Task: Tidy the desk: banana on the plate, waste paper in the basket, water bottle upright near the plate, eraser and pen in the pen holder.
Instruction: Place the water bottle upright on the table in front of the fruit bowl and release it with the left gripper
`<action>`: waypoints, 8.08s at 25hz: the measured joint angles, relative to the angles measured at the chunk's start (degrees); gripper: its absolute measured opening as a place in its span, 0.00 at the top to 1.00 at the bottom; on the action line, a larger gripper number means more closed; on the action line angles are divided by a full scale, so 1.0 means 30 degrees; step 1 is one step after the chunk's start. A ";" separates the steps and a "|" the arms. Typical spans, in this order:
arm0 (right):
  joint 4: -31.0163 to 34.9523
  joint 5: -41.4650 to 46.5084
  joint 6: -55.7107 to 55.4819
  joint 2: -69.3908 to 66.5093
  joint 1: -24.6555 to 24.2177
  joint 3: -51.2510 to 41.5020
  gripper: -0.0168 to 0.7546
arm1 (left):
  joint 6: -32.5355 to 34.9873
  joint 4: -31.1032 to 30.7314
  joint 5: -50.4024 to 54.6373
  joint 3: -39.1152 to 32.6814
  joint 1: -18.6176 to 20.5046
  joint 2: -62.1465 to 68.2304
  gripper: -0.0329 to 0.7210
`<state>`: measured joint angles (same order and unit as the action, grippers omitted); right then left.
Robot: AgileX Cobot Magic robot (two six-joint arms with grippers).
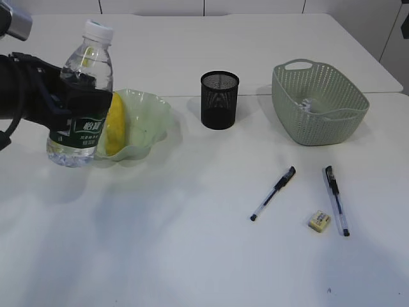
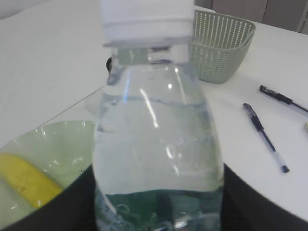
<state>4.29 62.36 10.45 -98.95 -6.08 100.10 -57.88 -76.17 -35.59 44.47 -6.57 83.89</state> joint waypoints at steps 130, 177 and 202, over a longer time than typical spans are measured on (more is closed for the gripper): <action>-0.0148 -0.6201 0.2523 0.0000 0.0000 0.0000 0.64 | 1.7140 2.2753 -1.0145 -0.3972 0.2485 1.0155 0.47; -0.0157 -0.6851 0.3226 0.0000 0.0000 0.0000 0.64 | 1.8719 2.4421 -1.0338 -0.1998 0.2498 1.1543 0.47; -0.0157 -0.6945 0.3337 0.0000 0.0000 0.0000 0.64 | 1.9707 2.4998 -0.9263 -0.1115 0.2621 1.0920 0.47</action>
<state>3.82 41.53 20.46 -98.95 -6.08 100.10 1.24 -1.18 -63.37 41.12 1.30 116.65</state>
